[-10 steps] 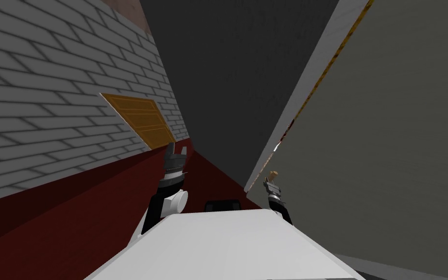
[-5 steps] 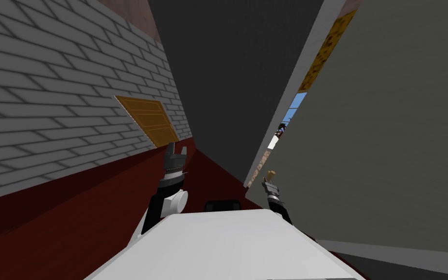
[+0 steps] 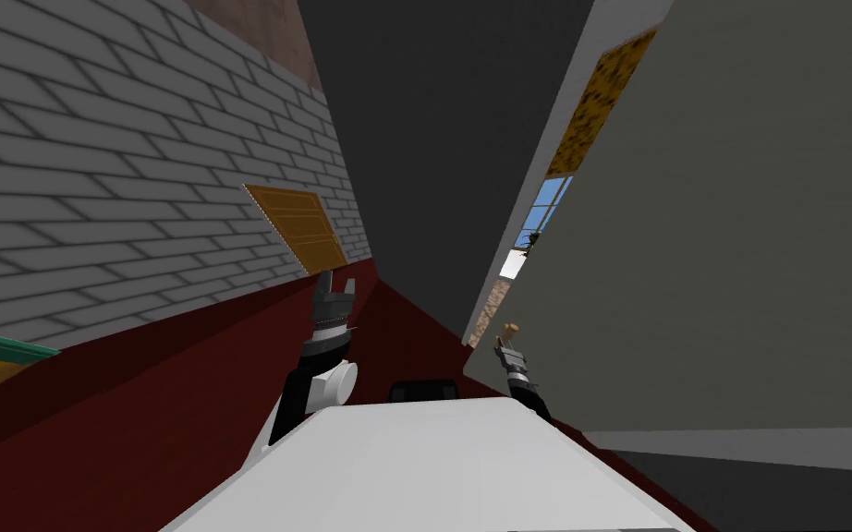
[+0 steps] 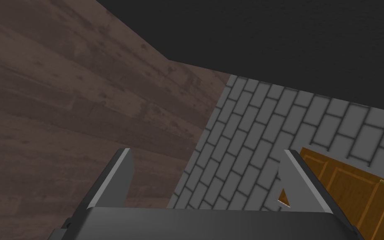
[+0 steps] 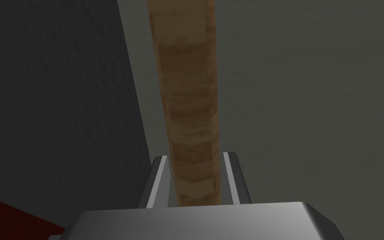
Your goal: Pull the door open
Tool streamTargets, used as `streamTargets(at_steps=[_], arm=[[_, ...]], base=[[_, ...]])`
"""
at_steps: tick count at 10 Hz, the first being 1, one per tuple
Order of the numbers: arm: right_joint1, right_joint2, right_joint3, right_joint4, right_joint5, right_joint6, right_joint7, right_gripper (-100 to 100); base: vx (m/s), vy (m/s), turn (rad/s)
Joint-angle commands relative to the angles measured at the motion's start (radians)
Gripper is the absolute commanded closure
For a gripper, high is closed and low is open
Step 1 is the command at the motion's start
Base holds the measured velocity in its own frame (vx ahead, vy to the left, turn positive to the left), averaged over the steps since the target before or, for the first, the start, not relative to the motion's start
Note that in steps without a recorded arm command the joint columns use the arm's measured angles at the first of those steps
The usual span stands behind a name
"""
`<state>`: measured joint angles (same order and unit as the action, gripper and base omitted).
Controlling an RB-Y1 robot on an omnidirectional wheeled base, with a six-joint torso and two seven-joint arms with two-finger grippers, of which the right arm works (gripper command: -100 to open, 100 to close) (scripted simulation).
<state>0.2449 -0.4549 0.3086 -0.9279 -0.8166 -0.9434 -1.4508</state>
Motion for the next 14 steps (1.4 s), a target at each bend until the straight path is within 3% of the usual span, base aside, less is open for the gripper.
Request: streamTargets(at_steps=[1, 2, 8, 10, 14], arm=[[0.012, -0.009, 0.023, -0.014, 0.012, -0.005, -0.01, 100], [0.012, -0.005, 0.013, -0.016, 0.007, -0.002, -0.003, 100], [0.052, -0.056, 0.117, -0.049, 0.065, -0.053, -0.058, 100], [0.052, -0.057, 0.12, -0.049, 0.067, -0.054, -0.06, 100], [0.073, -0.092, 0.168, -0.037, 0.09, -0.105, -0.104, 100]], base=[[-0.26, -0.004, 0.05], [-0.117, 0.003, 0.018], [-0.222, -0.034, 0.071], [-0.161, -0.034, 0.039], [-0.208, -0.036, 0.134]])
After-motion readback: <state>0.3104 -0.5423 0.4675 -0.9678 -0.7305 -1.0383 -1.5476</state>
